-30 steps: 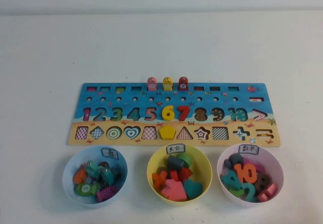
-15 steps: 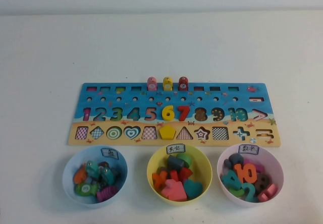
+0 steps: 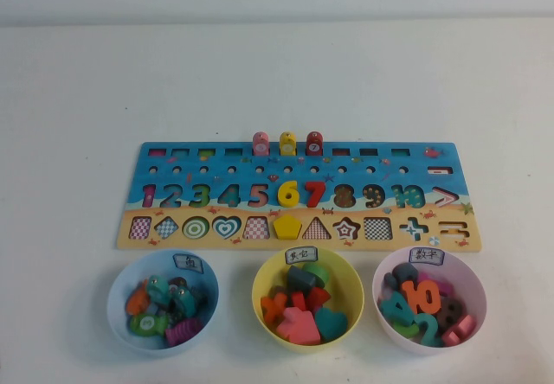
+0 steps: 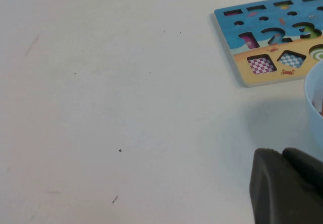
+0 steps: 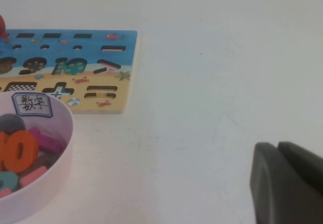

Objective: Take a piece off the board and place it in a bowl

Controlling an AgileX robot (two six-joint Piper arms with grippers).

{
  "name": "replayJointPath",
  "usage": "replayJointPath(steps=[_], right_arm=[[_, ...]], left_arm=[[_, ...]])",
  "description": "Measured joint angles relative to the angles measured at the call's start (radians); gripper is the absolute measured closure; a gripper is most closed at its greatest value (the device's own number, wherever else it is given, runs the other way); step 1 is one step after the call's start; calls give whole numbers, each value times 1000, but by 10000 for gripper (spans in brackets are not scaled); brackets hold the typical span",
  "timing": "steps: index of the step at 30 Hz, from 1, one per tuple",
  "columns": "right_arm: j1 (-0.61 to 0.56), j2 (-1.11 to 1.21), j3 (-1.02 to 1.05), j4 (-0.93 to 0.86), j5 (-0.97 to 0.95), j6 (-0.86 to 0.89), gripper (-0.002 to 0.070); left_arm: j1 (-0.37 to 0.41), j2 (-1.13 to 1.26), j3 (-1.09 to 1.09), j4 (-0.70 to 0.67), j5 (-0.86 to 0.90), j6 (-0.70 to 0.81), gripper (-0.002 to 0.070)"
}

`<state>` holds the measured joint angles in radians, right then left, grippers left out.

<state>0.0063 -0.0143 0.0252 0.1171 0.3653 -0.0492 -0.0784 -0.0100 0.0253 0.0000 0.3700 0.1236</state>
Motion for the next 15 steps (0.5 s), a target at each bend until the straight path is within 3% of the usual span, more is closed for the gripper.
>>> replayJointPath(steps=[10, 13, 15], right_arm=[[0, 0, 0, 12, 0, 0, 694], [0, 0, 0, 107, 0, 0, 694], [0, 0, 0, 262, 0, 0, 694]], left_arm=[[0, 0, 0, 0, 0, 0, 678], [0, 0, 0, 0, 0, 0, 678], [0, 0, 0, 0, 0, 0, 678]])
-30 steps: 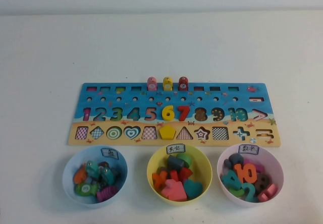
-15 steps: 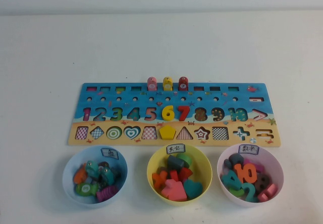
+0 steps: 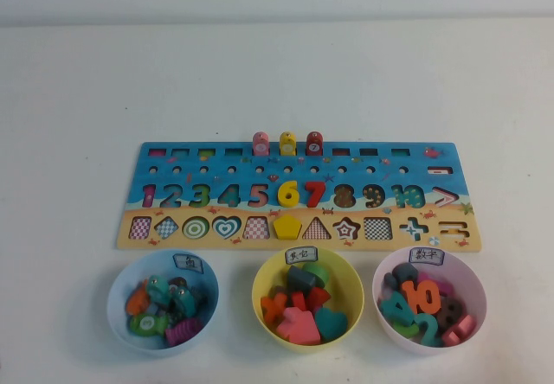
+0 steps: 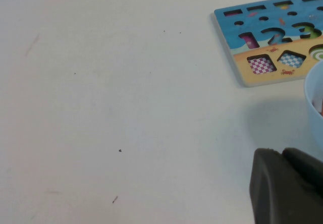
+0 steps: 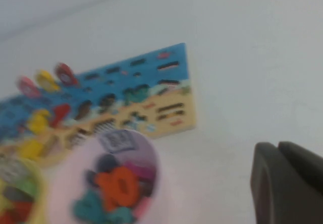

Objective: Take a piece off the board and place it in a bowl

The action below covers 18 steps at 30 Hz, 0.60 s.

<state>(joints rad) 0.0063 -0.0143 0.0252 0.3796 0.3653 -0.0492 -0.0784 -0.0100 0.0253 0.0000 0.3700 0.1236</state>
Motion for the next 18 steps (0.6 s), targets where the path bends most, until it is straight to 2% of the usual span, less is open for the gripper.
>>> replayJointPath(steps=[5, 8, 11, 18], right_arm=[[0, 0, 0, 580, -7, 0, 694], [0, 0, 0, 780, -42, 0, 694], [0, 0, 0, 825, -59, -2, 694], [0, 0, 0, 796, -47, -8, 694]], left_arm=[[0, 0, 0, 0, 0, 0, 678], [0, 0, 0, 0, 0, 0, 678], [0, 0, 0, 0, 0, 0, 678], [0, 0, 0, 0, 0, 0, 678]])
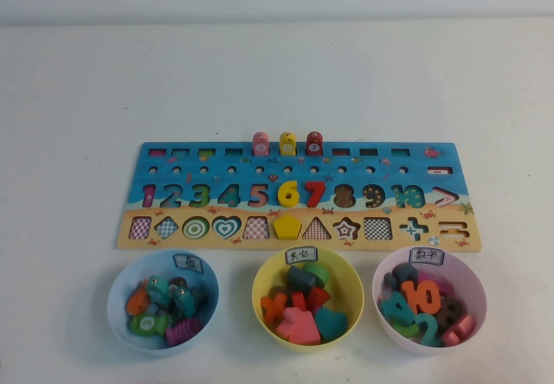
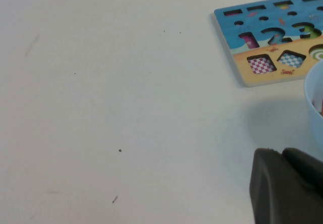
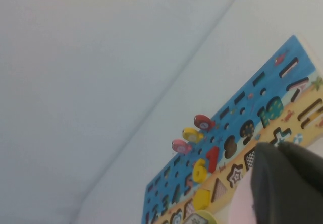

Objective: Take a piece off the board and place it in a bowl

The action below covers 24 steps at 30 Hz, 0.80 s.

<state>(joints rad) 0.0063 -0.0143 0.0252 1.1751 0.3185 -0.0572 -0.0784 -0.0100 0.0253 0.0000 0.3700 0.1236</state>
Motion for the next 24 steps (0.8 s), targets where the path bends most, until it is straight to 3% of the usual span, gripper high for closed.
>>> replayJointPath(steps=[7, 14, 24], right_arm=[[0, 0, 0, -19, 88, -182, 694], [0, 131, -22, -111, 192, -203, 694], [0, 571, -499, -369, 399, -348, 694]], left_arm=[[0, 0, 0, 0, 0, 0, 678], [0, 0, 0, 0, 0, 0, 678], [0, 0, 0, 0, 0, 0, 678]])
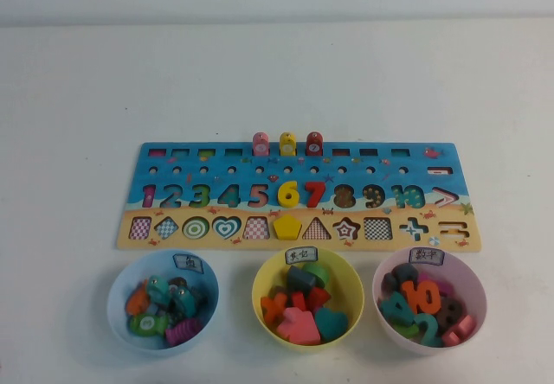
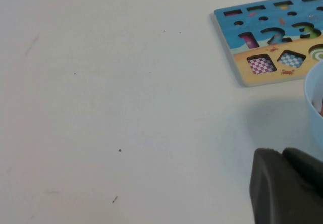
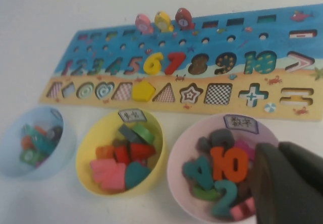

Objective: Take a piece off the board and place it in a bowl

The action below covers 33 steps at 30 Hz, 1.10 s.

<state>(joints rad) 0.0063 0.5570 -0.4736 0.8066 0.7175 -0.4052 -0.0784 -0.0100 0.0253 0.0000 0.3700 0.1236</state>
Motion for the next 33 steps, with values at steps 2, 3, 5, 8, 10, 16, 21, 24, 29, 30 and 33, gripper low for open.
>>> replayJointPath(steps=[2, 3, 5, 8, 10, 16, 21, 24, 29, 30, 33], right_arm=[[0, 74, -117, -88, 83, -5, 694], [0, 113, -173, -132, 134, -5, 694], [0, 176, -254, -200, 230, -2, 694], [0, 257, -375, -318, 347, 31, 694], [2, 314, -434, -397, 398, 60, 694], [2, 471, -594, -523, 501, 91, 694], [4, 605, -729, -598, 524, 129, 694], [14, 692, -810, -622, 524, 136, 694], [126, 851, -916, -696, 524, 157, 694], [160, 888, -944, -725, 524, 164, 694], [257, 998, -1045, -807, 524, 174, 694]], left_arm=[[0, 0, 0, 0, 0, 0, 678], [0, 0, 0, 0, 0, 0, 678], [0, 0, 0, 0, 0, 0, 678], [0, 0, 0, 0, 0, 0, 678], [0, 0, 0, 0, 0, 0, 678], [0, 0, 0, 0, 0, 0, 678], [0, 0, 0, 0, 0, 0, 678], [0, 0, 0, 0, 0, 0, 678], [0, 0, 0, 0, 0, 0, 678], [0, 0, 0, 0, 0, 0, 678], [0, 0, 0, 0, 0, 0, 678]])
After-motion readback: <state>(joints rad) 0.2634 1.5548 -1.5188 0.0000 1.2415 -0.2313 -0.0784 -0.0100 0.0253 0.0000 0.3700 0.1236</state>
